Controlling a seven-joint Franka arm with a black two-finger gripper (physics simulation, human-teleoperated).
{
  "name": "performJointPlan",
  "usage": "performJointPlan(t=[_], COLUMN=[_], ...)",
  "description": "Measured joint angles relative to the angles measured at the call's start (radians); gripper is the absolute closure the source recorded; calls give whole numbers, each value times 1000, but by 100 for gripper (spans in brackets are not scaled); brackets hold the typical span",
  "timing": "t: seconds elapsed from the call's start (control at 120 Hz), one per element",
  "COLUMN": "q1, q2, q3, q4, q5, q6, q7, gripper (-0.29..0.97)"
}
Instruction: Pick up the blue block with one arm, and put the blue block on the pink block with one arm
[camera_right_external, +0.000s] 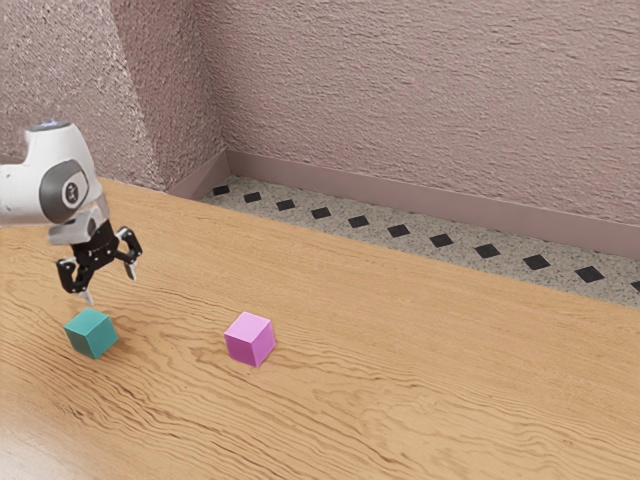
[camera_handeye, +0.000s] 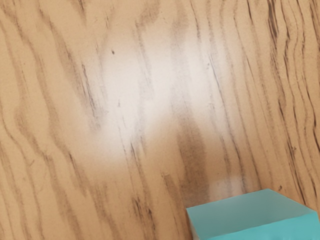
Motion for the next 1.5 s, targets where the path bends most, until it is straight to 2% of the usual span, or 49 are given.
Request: performJointPlan(t=[0.167, 0.325, 0.792, 1.5], q1=[-3, 31, 46, 72], q2=[22, 24, 56, 130], q3=[18, 44, 46, 46], q4=[5, 2, -22, -22], q5=[2, 3, -1, -1], q6=[20, 29, 11, 9], q7=[19, -13, -122, -166], gripper=[0, 0, 0, 0])
